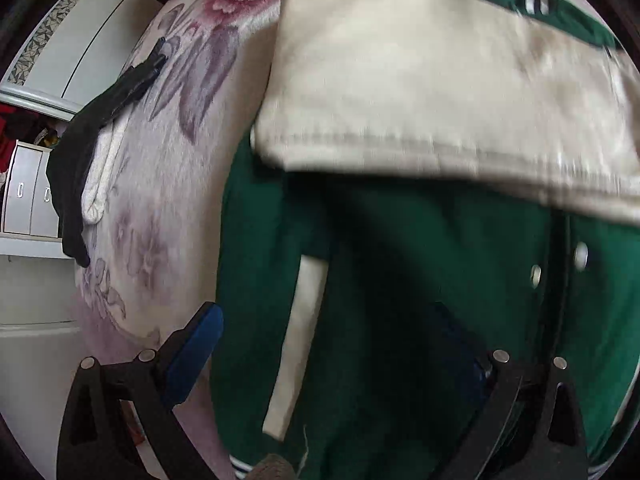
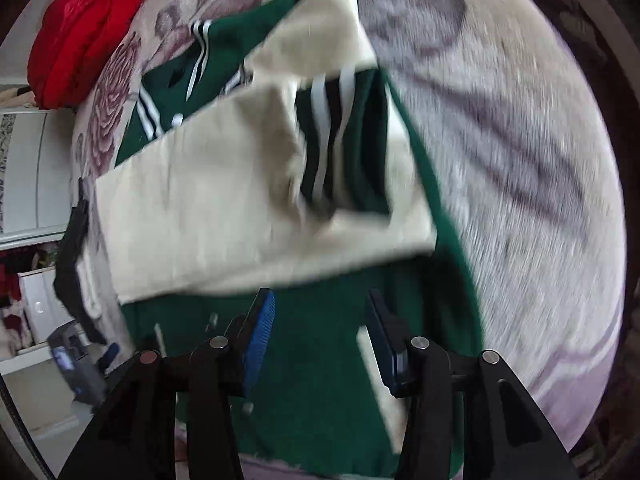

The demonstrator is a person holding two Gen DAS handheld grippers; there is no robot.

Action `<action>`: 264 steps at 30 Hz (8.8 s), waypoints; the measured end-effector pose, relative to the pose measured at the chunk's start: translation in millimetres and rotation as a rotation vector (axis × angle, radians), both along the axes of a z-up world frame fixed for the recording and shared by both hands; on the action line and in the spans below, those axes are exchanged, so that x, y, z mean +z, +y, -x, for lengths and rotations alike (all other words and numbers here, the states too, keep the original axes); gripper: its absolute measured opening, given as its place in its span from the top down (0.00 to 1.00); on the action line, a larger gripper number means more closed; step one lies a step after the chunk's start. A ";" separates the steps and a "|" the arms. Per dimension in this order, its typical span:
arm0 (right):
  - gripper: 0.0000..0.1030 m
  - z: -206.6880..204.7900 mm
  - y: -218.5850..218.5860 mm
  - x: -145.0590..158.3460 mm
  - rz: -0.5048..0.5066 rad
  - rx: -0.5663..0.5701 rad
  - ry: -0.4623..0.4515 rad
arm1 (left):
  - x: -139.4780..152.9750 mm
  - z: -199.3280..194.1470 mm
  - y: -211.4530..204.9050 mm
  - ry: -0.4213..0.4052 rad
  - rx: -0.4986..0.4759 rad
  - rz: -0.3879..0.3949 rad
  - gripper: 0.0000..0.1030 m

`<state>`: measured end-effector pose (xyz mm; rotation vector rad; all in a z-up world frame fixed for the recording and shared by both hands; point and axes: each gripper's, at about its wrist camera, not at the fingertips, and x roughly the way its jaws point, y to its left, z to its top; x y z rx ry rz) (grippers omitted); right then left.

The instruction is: Fold large clothes

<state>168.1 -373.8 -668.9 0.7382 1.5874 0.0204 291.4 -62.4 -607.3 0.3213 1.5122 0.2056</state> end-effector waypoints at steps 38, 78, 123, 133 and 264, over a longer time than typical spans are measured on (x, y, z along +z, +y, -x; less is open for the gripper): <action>0.52 291.0 226.9 -69.8 -0.299 -0.358 0.262 | 22.9 152.8 104.1 -0.021 -0.072 0.145 0.00; 0.48 43.9 -64.9 -19.2 0.268 0.030 0.025 | 15.0 -32.5 27.7 -0.172 -0.006 -0.257 0.00; 0.82 147.9 135.4 -52.7 -0.053 0.172 0.296 | -12.0 133.1 161.9 0.085 0.001 0.025 0.00; 0.74 164.8 110.6 -12.3 -0.023 0.210 0.283 | 50.3 129.8 121.7 -0.039 0.001 -0.081 0.00; 0.78 141.7 165.0 32.3 -0.258 0.178 0.242 | -17.3 204.8 159.3 -0.004 0.444 0.659 0.80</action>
